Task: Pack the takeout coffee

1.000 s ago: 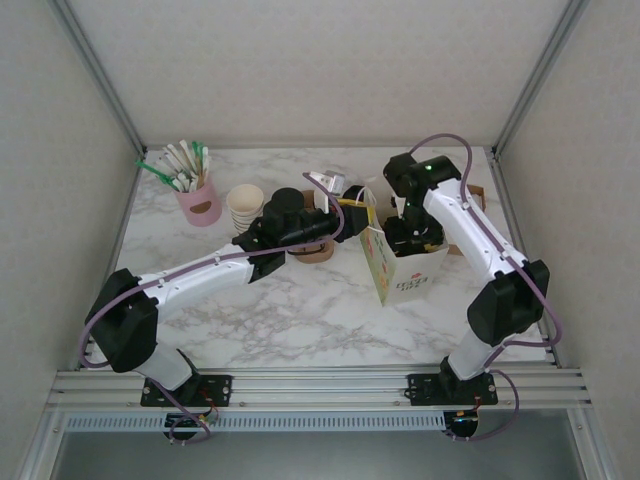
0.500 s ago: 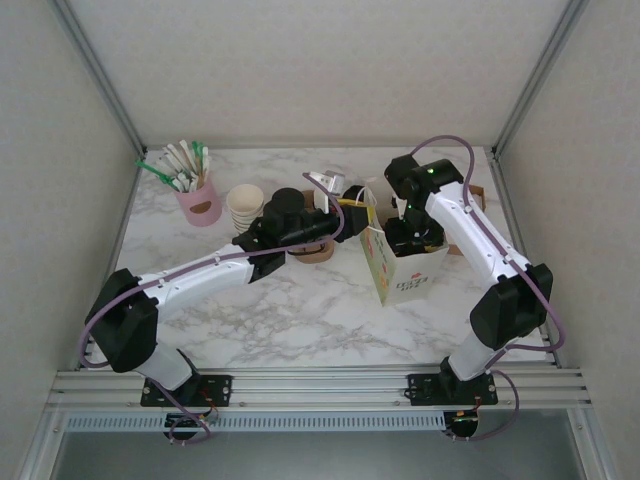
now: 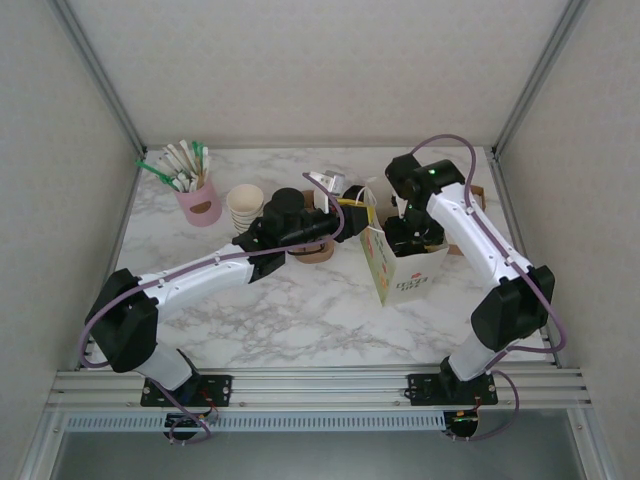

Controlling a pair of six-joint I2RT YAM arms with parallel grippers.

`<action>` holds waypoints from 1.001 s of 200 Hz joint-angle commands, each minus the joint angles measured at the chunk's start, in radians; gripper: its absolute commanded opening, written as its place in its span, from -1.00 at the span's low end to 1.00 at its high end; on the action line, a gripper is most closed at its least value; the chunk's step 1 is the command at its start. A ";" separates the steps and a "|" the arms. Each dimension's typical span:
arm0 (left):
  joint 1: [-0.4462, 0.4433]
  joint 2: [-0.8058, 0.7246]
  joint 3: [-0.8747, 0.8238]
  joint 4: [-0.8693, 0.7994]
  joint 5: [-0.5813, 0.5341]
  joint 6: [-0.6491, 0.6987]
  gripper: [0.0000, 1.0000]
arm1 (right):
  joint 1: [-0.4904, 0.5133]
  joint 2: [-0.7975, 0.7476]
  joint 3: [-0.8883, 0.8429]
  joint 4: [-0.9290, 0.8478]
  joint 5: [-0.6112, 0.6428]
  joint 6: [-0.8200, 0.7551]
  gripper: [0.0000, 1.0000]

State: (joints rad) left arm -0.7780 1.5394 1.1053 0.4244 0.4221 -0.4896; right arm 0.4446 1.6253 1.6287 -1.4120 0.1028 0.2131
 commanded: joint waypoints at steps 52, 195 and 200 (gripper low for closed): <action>-0.010 0.000 0.024 0.010 -0.019 0.019 -0.09 | -0.007 -0.031 -0.046 0.037 -0.015 -0.016 0.39; -0.012 -0.009 0.018 0.008 -0.027 0.020 -0.09 | -0.007 -0.031 -0.079 0.075 -0.025 -0.016 0.39; -0.011 -0.008 0.018 0.008 -0.028 0.019 -0.09 | -0.006 -0.031 -0.079 0.076 -0.027 -0.016 0.39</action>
State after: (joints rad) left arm -0.7818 1.5394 1.1053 0.4240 0.4030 -0.4892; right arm 0.4427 1.6180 1.5620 -1.3418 0.0917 0.2043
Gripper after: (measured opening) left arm 0.453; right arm 0.695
